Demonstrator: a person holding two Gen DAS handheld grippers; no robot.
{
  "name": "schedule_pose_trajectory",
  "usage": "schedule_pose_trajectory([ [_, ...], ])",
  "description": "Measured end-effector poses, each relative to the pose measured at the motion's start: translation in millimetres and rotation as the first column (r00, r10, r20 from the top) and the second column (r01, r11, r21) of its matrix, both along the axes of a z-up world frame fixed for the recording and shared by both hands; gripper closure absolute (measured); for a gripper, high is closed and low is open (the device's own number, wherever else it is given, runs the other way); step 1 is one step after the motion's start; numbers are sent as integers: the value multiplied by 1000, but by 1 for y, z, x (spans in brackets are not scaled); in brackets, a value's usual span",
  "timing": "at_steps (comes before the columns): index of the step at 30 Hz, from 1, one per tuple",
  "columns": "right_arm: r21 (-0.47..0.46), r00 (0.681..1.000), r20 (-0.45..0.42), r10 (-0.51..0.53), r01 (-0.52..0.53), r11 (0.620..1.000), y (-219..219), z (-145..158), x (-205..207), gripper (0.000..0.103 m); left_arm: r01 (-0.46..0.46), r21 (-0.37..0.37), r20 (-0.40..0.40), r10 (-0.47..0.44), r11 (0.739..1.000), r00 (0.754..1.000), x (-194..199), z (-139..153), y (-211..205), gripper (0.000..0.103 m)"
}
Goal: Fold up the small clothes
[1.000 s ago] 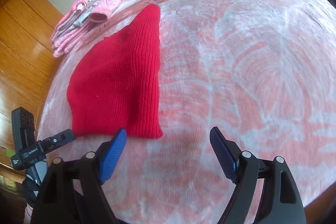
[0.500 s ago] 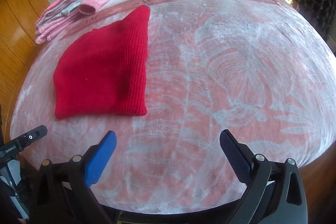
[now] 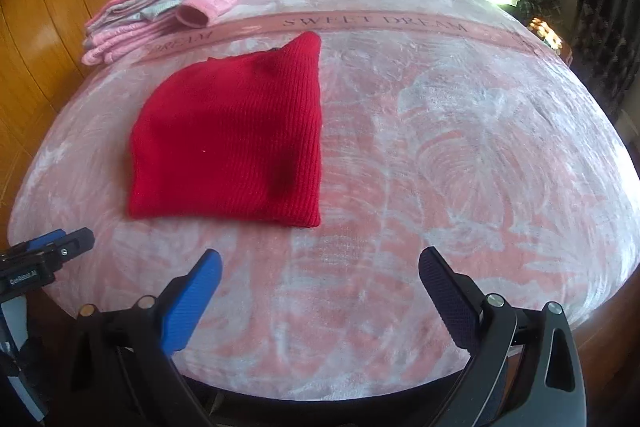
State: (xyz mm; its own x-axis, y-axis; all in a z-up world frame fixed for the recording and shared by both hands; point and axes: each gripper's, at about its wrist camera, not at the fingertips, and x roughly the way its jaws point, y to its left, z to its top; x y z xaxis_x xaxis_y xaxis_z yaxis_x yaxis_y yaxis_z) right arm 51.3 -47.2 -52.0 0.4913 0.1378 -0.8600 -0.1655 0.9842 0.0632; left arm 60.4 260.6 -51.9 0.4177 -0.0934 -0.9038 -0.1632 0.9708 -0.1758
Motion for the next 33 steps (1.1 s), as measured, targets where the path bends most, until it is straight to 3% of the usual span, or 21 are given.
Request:
schedule_pose_trajectory([
  [4,-11,1000,8,6,-6,1000,7,8,-3,4,-2,43,16,1,999,1000,-4,10,-2,12],
  [15,-43,998,57,17,-15,999,13,31,-10,4,6,67,28,-8,998,1000,-15,27,-6,12],
  [33,-64,999,47,4,-1,998,12,27,-7,4,0,71,29,-2,997,1000,-21,30,-10,12],
])
